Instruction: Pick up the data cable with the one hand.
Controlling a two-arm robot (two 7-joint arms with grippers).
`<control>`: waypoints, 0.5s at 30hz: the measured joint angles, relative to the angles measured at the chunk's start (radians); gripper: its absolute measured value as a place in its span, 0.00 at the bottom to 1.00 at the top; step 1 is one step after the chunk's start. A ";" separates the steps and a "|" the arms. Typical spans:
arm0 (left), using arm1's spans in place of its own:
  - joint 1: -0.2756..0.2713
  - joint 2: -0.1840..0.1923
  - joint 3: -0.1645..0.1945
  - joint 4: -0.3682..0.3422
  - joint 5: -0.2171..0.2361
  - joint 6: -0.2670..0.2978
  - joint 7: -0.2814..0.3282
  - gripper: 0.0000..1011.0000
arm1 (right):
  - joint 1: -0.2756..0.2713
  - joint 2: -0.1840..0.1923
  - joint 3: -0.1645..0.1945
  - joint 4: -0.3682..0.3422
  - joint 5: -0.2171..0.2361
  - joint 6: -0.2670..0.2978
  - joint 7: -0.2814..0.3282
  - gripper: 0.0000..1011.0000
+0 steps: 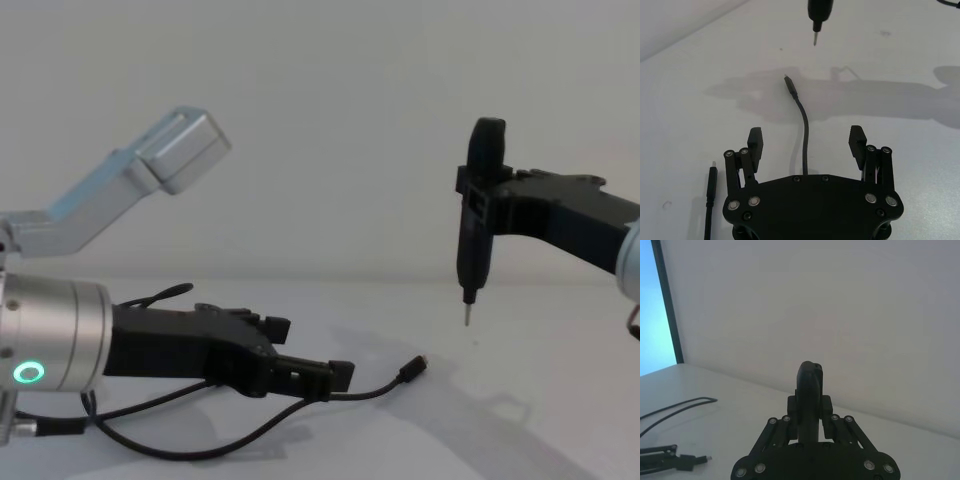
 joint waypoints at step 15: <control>-0.063 -0.019 0.050 0.053 0.013 0.061 -0.015 0.99 | 0.044 -0.029 0.003 0.064 0.014 -0.018 0.044 0.27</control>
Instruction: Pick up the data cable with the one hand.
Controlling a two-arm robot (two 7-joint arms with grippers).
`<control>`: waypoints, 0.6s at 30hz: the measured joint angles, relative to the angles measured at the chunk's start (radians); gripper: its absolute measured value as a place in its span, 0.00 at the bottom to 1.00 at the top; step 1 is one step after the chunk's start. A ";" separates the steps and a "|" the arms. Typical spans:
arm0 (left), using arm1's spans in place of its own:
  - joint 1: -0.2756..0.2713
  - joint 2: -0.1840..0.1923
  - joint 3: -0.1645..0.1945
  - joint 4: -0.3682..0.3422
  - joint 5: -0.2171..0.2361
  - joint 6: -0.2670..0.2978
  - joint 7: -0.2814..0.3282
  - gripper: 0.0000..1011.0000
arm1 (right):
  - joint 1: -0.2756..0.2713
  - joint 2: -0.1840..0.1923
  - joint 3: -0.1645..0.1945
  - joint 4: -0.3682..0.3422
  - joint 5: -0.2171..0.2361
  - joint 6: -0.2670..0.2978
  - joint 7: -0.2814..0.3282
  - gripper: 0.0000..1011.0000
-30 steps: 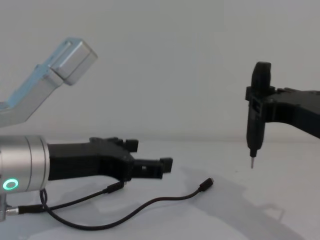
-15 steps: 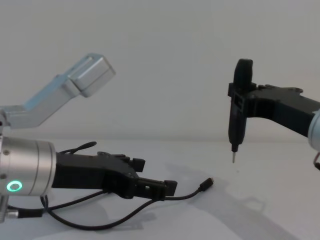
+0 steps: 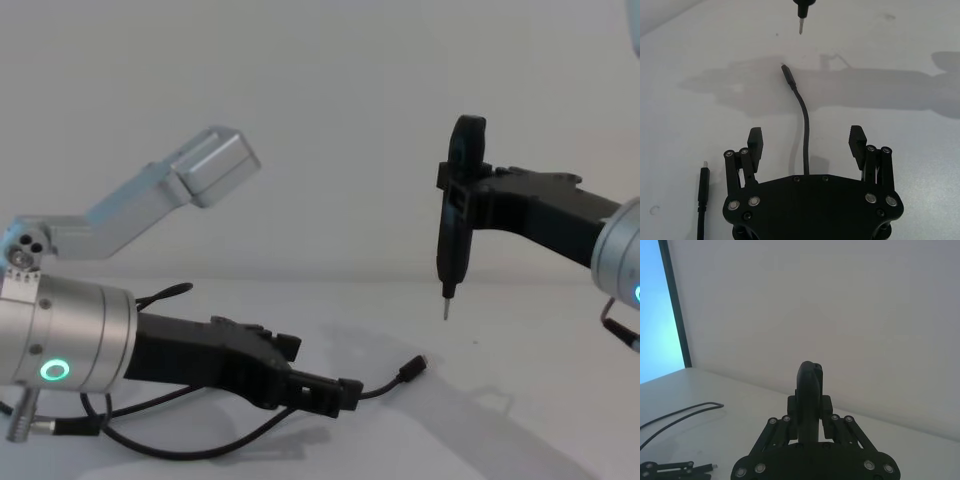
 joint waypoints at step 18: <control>-0.027 -0.010 0.028 0.032 -0.009 0.037 -0.003 0.99 | 0.057 -0.032 0.010 0.108 0.011 -0.035 0.050 0.27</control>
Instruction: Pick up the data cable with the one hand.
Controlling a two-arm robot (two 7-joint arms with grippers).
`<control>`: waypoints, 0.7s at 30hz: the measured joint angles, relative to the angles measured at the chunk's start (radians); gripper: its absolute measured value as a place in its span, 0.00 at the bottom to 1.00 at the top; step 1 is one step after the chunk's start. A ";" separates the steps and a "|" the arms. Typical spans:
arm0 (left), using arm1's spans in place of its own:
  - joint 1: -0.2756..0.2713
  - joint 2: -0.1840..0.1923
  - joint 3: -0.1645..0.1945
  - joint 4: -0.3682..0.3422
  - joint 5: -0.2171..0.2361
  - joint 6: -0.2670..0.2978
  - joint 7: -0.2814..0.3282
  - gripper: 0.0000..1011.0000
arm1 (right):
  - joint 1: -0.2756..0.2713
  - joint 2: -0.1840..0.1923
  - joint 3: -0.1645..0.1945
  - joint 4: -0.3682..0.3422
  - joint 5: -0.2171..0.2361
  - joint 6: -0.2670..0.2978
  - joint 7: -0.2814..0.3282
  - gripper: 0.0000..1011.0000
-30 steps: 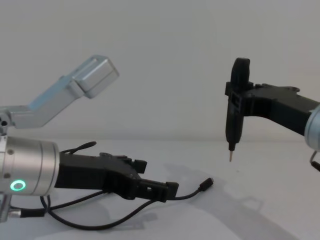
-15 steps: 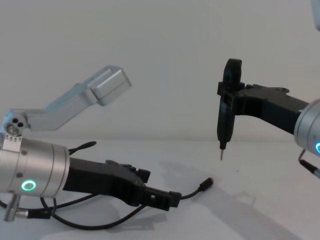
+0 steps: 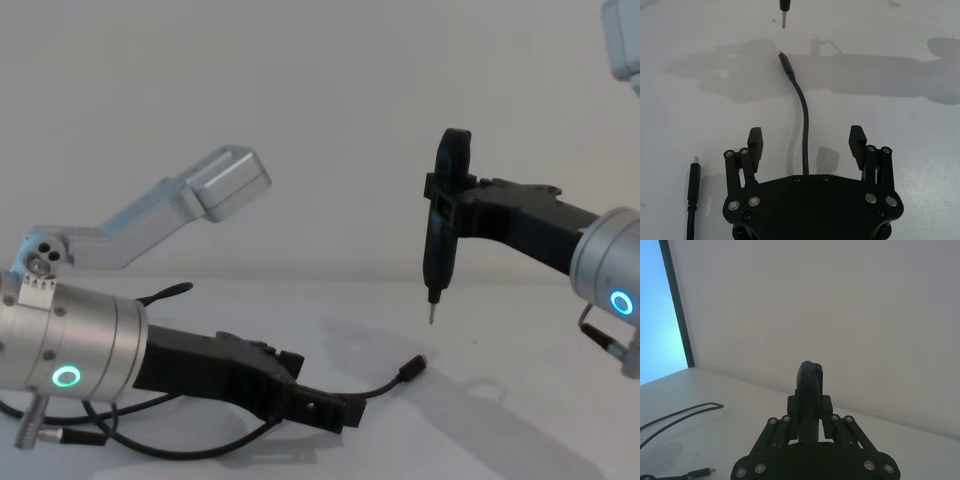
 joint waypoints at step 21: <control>-0.005 0.004 0.010 0.001 -0.003 0.001 0.001 0.99 | 0.024 -0.020 0.012 0.060 -0.006 -0.008 0.022 0.27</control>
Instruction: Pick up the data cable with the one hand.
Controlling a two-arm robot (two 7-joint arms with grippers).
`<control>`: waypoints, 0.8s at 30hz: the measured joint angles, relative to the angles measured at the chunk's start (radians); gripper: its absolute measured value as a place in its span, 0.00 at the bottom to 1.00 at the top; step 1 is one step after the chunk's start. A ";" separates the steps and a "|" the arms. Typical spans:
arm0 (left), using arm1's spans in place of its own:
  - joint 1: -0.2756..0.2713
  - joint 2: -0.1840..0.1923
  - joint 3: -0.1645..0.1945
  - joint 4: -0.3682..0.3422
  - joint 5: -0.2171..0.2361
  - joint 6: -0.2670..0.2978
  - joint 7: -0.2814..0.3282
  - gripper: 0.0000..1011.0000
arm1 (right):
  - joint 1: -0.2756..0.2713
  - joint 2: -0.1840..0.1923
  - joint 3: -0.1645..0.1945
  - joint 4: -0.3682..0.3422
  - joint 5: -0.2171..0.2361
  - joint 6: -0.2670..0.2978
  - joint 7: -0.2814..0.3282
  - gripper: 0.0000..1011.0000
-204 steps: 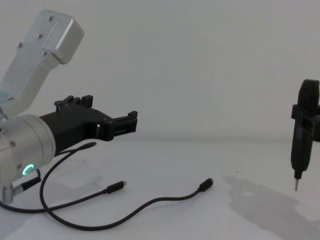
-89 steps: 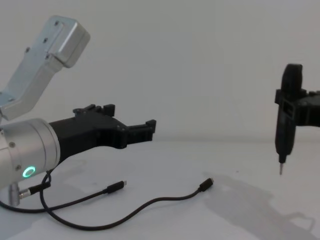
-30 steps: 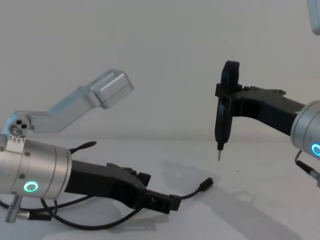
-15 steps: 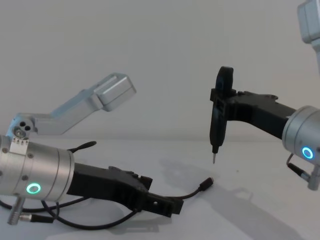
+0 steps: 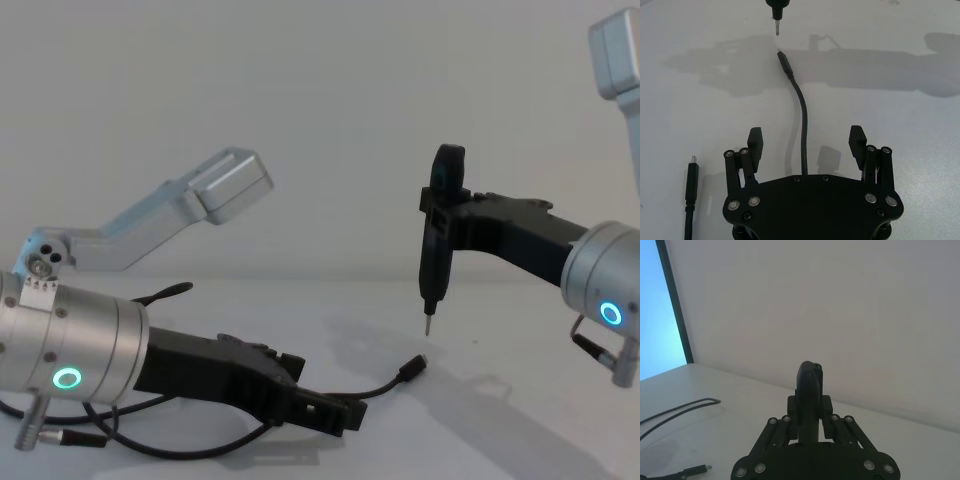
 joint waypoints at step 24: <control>-0.001 0.001 0.002 -0.001 0.000 0.000 0.001 0.56 | -0.014 0.006 0.028 0.010 0.019 0.006 0.003 0.27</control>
